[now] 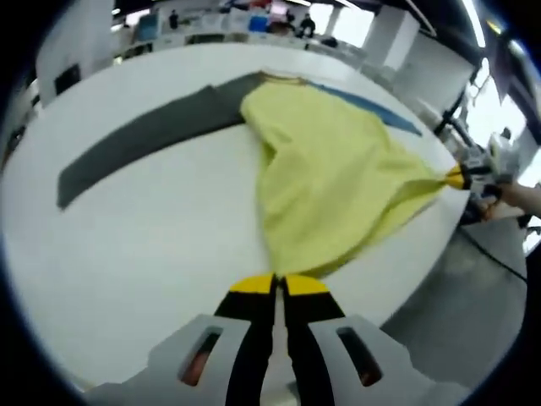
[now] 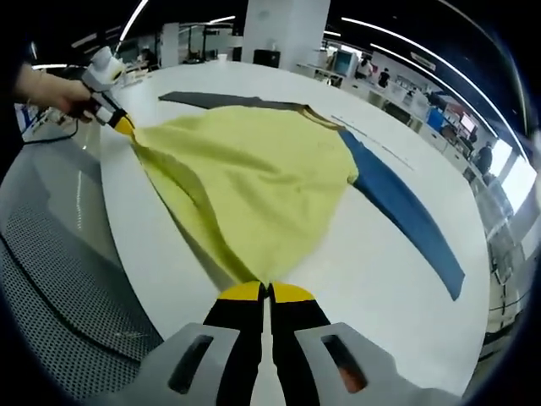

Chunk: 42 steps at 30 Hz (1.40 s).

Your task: Fold the garment on the visible template until the final outline fits inside the template.

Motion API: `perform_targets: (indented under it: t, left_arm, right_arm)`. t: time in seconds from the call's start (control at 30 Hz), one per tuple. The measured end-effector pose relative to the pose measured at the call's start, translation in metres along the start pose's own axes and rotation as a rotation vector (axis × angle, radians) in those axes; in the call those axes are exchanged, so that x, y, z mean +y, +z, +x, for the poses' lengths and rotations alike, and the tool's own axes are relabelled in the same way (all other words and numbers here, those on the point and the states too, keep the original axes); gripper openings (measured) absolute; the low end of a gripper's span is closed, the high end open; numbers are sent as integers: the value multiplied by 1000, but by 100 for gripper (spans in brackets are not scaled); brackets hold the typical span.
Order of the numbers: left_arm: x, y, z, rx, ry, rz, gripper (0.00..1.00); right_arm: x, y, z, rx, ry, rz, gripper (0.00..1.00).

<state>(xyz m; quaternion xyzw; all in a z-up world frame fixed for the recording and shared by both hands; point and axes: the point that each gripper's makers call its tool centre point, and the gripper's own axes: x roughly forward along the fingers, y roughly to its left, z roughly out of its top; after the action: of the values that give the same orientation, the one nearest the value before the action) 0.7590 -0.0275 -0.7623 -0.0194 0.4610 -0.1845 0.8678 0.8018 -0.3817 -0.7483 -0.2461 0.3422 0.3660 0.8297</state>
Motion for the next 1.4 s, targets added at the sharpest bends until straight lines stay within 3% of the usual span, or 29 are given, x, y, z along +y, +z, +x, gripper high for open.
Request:
perform_targets:
  t: [0.33,0.83,0.93,1.13,1.2,1.23,1.27,1.4]
  left_arm:
    - [-2,-9,1,28,-4,33,0]
    - [-11,-11,-7,33,-35,-62,0]
    - [-16,-5,-15,3,-58,-141,0]
    - [-34,10,-30,-44,-112,-159,0]
    - [-38,4,-27,-23,-125,-136,0]
    - [-40,-9,-24,44,-137,-134,0]
    - [-41,-15,-22,66,-142,-135,0]
    - [-46,-19,-21,77,-146,-130,0]
  right_arm:
    - [5,-10,4,25,17,-40,3]
    - [0,-12,-1,21,0,-23,2]
    - [-6,-5,-10,-11,-23,-1,2]
    - [-9,16,-26,-79,-44,29,2]
    - [-7,13,-24,-71,-33,16,2]
    - [-7,4,-20,-41,-28,10,2]
    - [-7,-3,-19,-19,-28,13,2]
    - [-12,-6,-22,-30,-47,60,2]
